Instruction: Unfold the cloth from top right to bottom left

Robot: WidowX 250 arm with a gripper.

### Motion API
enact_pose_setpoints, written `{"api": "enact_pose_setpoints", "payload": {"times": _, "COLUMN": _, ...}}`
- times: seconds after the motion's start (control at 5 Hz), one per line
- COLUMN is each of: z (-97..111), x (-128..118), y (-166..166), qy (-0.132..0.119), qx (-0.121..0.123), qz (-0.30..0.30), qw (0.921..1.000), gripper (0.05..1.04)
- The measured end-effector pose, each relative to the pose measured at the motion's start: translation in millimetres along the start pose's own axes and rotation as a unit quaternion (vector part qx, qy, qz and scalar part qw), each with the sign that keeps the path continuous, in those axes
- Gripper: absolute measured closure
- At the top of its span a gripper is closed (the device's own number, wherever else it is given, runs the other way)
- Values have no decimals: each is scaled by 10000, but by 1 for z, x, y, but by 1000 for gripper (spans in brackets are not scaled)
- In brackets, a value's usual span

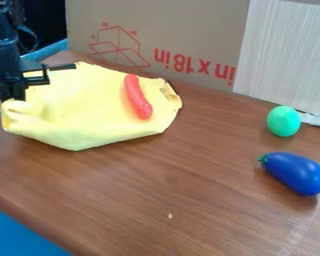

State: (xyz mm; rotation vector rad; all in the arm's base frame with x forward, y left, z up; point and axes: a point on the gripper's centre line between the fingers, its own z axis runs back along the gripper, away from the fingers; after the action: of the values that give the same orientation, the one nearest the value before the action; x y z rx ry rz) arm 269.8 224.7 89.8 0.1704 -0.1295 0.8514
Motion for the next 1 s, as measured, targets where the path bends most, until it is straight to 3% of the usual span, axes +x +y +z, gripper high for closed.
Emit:
{"api": "enact_pose_setpoints", "payload": {"times": 0.4, "z": -1, "x": 11, "y": 17, "qy": -157, "qx": 531, "qz": -609, "qw": 9966, "gripper": 1000}}
{"api": "enact_pose_setpoints", "payload": {"times": 0.8, "z": 7, "x": 11, "y": 32, "qy": -317, "qx": 881, "qz": -826, "qw": 9922, "gripper": 969}}
{"api": "enact_pose_setpoints", "payload": {"times": 1.0, "z": 9, "x": 12, "y": 42, "qy": -312, "qx": 1021, "qz": -839, "qw": 9907, "gripper": 788}}
